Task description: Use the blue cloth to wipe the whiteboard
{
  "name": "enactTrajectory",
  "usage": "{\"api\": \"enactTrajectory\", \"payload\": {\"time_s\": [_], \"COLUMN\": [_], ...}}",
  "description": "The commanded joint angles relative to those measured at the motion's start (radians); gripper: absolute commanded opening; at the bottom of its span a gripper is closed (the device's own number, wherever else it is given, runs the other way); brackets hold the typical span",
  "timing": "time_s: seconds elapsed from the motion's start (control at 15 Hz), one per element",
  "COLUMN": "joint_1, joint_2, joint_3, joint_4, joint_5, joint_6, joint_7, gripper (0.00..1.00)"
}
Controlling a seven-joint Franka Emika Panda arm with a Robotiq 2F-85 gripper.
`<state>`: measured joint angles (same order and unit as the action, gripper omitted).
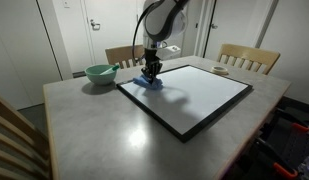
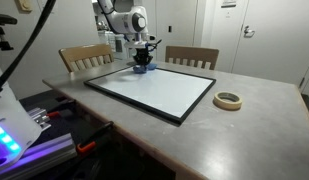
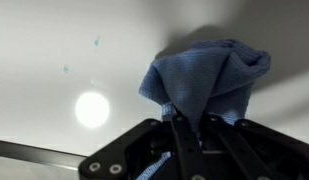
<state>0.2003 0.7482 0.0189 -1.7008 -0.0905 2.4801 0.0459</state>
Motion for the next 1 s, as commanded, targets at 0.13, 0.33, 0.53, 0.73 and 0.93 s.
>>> {"api": "enactTrajectory", "payload": {"time_s": [0.13,0.33,0.53,0.73,0.93], "joint_1": [-0.025,-0.031,-0.037,-0.048,-0.063], "joint_2": [-0.041,-0.054,-0.072,-0.101,-0.121], "joint_3": [0.018,0.025,0.035,0.055,0.079], "joint_4": [-0.166,-0.228,-0.287,-0.346,-0.393], "joint_5": [0.0,0.009,0.018,0.026,0.041], "joint_6": [0.121,0.205,0.269,0.292,0.286], "joint_7": [-0.012,-0.015,-0.019,-0.03,-0.036], "gripper": [0.03,0.03,0.03,0.03,0.03]}}
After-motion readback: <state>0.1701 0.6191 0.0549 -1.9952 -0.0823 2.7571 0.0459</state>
